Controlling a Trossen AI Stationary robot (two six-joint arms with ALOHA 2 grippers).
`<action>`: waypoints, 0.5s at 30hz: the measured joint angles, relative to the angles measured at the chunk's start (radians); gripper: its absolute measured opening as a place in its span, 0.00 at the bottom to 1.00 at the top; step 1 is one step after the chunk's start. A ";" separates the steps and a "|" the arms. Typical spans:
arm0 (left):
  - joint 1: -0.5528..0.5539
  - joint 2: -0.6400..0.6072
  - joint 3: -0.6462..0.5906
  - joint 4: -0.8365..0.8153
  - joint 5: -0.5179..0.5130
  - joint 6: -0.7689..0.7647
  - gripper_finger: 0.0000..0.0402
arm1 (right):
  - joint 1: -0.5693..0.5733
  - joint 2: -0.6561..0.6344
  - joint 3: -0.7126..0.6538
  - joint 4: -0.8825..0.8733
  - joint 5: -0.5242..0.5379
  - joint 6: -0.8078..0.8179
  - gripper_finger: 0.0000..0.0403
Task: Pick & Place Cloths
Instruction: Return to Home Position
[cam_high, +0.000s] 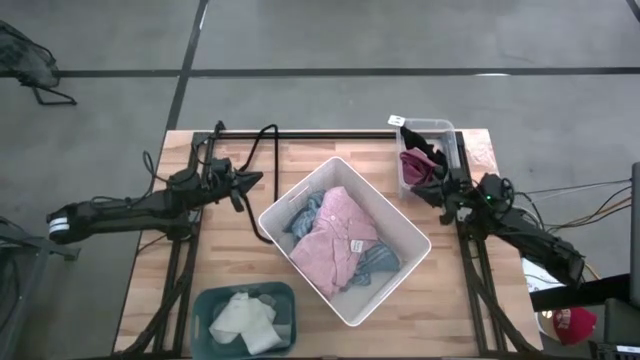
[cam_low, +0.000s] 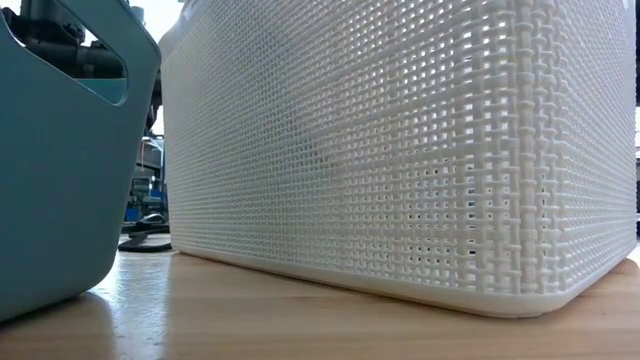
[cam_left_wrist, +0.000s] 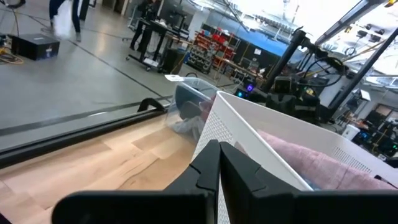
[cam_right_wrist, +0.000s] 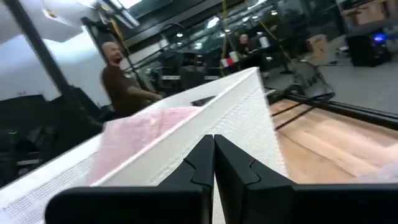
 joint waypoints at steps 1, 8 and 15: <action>0.000 0.000 0.000 0.001 0.000 0.000 0.03 | 0.015 0.004 -0.001 -0.003 0.001 -0.004 0.02; 0.000 0.006 -0.019 -0.002 -0.023 0.000 0.03 | 0.078 0.019 0.002 -0.077 0.159 -0.114 0.02; 0.000 0.010 -0.043 0.000 -0.002 -0.014 0.03 | 0.077 0.041 -0.001 -0.093 0.188 -0.104 0.02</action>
